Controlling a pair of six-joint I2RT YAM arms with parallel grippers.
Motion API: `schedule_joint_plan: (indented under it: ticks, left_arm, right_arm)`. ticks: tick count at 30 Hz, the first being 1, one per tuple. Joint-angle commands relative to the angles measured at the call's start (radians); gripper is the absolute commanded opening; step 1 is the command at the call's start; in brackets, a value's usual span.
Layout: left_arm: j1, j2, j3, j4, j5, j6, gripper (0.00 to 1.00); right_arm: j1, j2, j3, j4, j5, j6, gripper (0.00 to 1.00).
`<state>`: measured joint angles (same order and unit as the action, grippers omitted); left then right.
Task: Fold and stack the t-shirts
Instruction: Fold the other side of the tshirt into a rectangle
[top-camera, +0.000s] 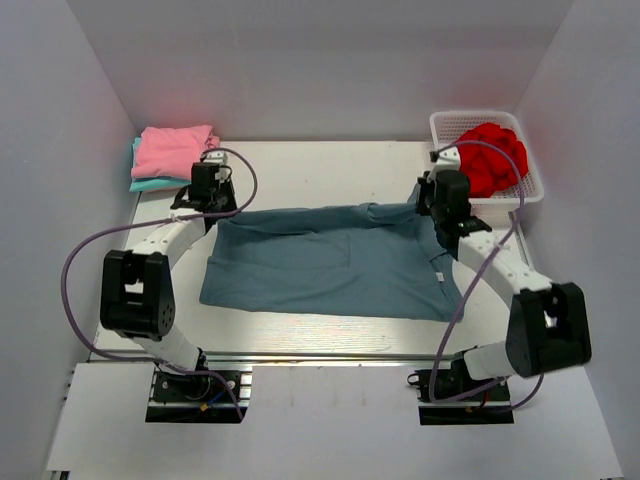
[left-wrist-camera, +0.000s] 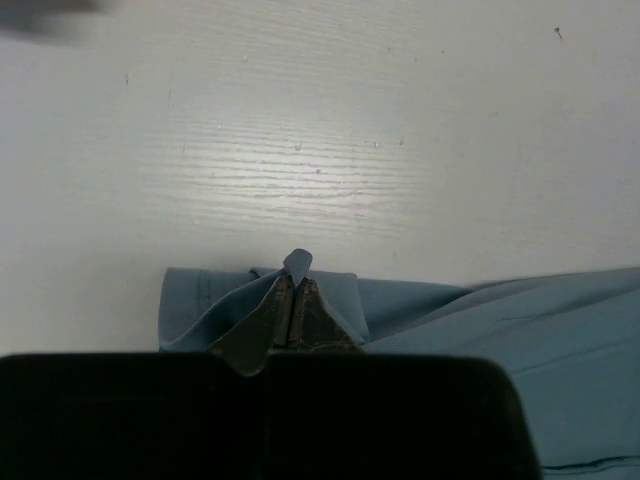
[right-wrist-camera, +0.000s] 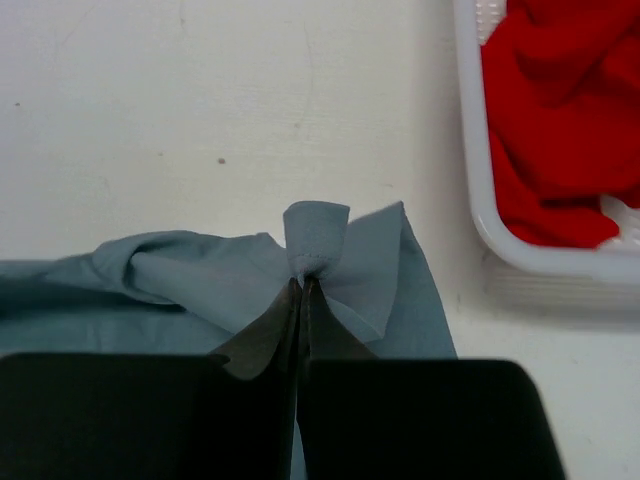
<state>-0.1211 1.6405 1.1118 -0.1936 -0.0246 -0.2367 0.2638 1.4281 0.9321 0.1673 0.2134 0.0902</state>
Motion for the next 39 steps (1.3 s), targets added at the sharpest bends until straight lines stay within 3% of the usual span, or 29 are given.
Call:
schedule_joint_plan:
  ticks: [1, 9, 19, 22, 24, 26, 27, 29, 30, 33, 39]
  left_arm:
    - [0.0, -0.122, -0.055, 0.02, -0.031, -0.004, 0.0]
    - [0.0, -0.26, -0.234, 0.011, -0.058, -0.07, 0.0]
    - [0.0, -0.456, -0.495, 0.016, -0.034, -0.197, 0.0]
    - [0.0, -0.469, -0.543, -0.035, -0.038, -0.243, 0.05]
    - [0.0, -0.469, -0.555, -0.124, -0.084, -0.306, 0.07]
    - [0.0, -0.479, -0.555, -0.219, -0.138, -0.358, 0.16]
    - [0.0, -0.491, -0.555, -0.321, -0.15, -0.421, 0.41]
    - [0.0, -0.492, -0.509, -0.433, -0.185, -0.472, 0.54]
    - [0.0, -0.492, -0.494, -0.517, -0.21, -0.518, 0.73]
    - [0.0, -0.492, -0.423, -0.589, -0.261, -0.542, 0.97]
    - [0.009, -0.487, -0.339, -0.521, -0.248, -0.541, 0.98]
  right_arm:
    - [-0.005, -0.163, -0.076, 0.026, 0.047, 0.028, 0.0]
    - [-0.006, -0.371, -0.263, -0.029, 0.06, 0.105, 0.0]
    - [-0.005, -0.477, -0.423, -0.138, 0.04, 0.201, 0.0]
    - [0.002, -0.503, -0.481, -0.166, -0.017, 0.255, 0.0]
    - [-0.001, -0.53, -0.513, -0.254, -0.04, 0.328, 0.08]
    - [0.002, -0.557, -0.526, -0.339, -0.093, 0.35, 0.14]
    - [-0.001, -0.572, -0.535, -0.389, -0.097, 0.356, 0.25]
    - [-0.001, -0.659, -0.523, -0.455, -0.085, 0.384, 0.39]
    - [-0.003, -0.705, -0.516, -0.5, -0.071, 0.385, 0.59]
    - [-0.003, -0.781, -0.489, -0.473, -0.071, 0.367, 0.83]
    - [0.002, -0.657, -0.424, -0.29, -0.245, 0.327, 0.89]
